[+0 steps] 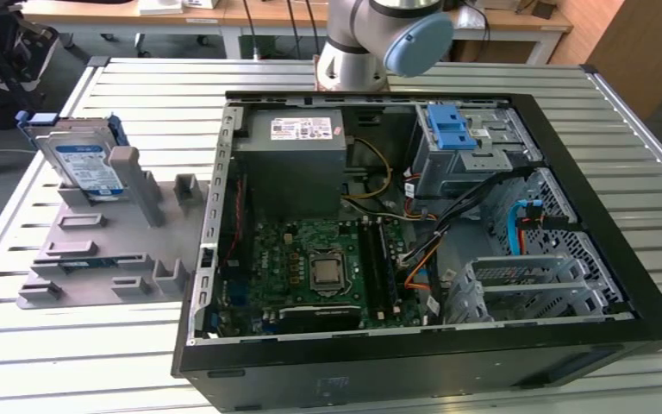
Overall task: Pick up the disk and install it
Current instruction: 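Pick up the disk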
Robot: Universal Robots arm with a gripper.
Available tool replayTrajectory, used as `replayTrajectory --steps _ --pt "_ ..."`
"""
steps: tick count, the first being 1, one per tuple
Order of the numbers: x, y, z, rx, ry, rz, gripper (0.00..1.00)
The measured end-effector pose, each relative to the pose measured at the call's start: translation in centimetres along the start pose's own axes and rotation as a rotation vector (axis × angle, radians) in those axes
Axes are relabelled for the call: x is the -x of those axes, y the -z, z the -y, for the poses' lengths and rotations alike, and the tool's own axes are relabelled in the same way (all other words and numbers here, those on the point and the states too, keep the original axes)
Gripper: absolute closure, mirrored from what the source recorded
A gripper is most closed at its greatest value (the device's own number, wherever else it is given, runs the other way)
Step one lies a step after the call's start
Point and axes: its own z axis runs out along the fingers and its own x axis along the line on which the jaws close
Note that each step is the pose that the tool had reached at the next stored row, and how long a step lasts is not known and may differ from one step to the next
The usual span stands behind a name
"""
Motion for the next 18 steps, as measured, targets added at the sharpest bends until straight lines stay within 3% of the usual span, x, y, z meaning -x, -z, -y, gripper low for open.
replayTrajectory --steps 18 --pt "-0.01 0.01 0.0 -0.0011 0.045 -0.0019 0.89"
